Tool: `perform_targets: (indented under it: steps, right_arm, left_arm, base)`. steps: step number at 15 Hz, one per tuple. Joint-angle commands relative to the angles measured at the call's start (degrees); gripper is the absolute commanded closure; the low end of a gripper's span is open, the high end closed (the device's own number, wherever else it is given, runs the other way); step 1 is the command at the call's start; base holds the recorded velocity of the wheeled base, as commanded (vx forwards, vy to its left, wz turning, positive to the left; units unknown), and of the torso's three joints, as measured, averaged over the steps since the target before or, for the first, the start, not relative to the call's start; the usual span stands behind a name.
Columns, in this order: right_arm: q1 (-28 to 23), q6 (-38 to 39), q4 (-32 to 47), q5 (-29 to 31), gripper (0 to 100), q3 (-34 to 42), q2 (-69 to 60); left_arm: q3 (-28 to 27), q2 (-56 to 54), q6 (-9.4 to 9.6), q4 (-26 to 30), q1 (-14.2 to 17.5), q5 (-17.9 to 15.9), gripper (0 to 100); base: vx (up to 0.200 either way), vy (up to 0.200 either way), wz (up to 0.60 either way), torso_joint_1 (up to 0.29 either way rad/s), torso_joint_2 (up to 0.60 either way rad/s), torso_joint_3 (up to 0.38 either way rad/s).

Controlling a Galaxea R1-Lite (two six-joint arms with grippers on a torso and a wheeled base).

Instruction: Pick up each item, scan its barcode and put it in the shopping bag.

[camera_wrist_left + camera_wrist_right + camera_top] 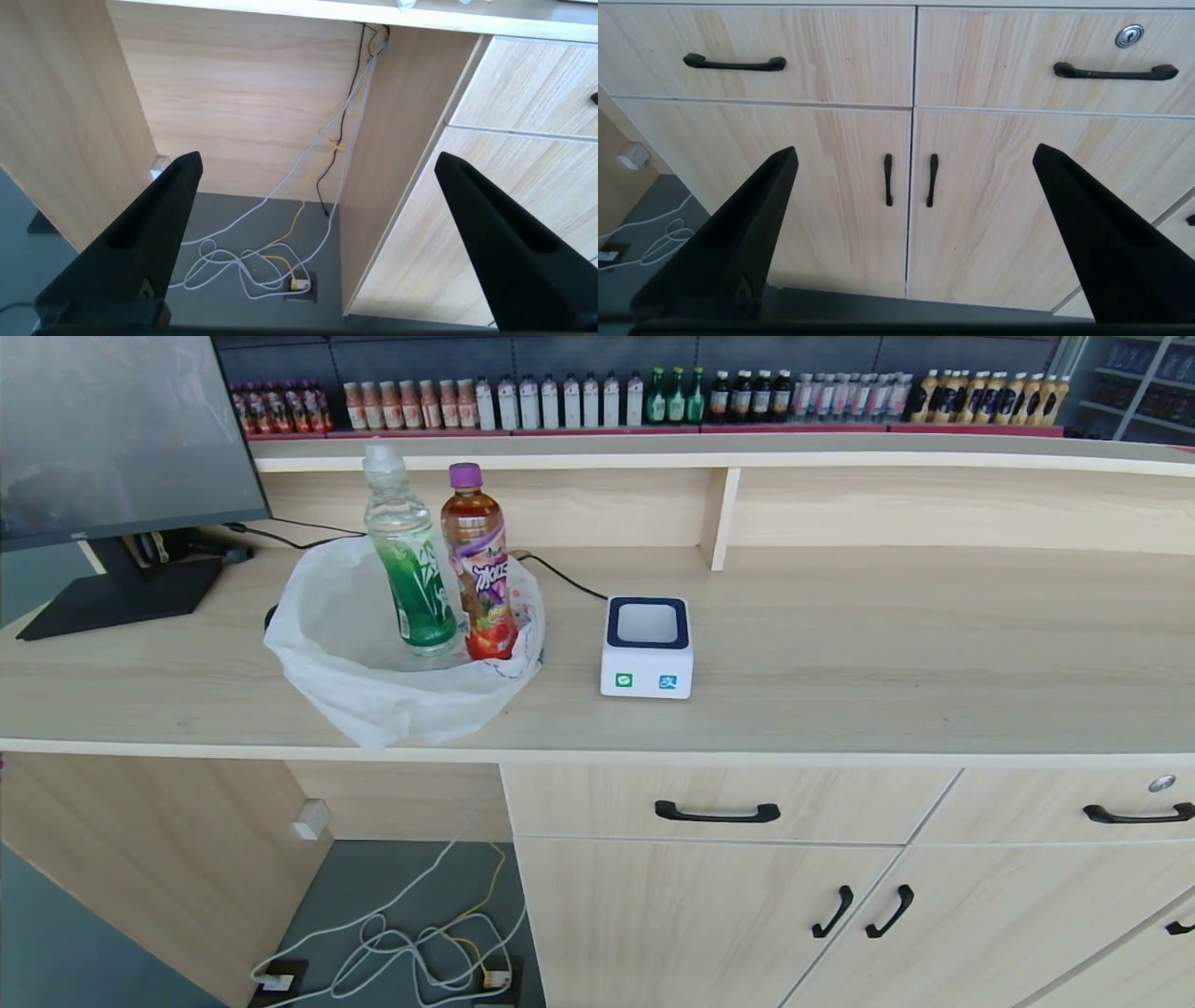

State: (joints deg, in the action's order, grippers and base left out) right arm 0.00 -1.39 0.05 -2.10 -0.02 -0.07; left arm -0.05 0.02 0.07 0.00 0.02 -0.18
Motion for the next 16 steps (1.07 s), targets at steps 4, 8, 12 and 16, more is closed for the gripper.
perform_targets:
  steps: [4, 8, 12, 16]
  right_arm:
    - [0.0, 0.0, 0.0, 0.0, 0, 0.0, 0.1]
    - [0.0, 0.0, 0.0, 0.0, 0, 0.0, 0.1]
    - [0.0, 0.0, 0.0, 0.0, 0, -0.1, 0.1]
    - [0.0, 0.1, 0.0, 0.0, 0, 0.0, 0.1]
  left_arm:
    - [0.0, 0.0, 0.01, 0.0, 0.0, 0.0, 0]
    - [0.0, 0.0, -0.07, 0.0, 0.0, 0.0, 0]
    - [0.0, 0.0, -0.07, 0.0, 0.0, 0.0, 0]
    - [0.0, 0.0, -0.07, 0.0, 0.0, 0.0, 0]
  base:
    - [0.05, 0.0, 0.0, 0.001, 0.0, 0.001]
    - [0.1, 0.0, 0.0, 0.001, 0.0, 0.0]
    - [0.0, 0.0, 0.0, 0.0, 0.0, 0.0]
    - [0.0, 0.0, 0.0, 0.0, 0.0, 0.0]
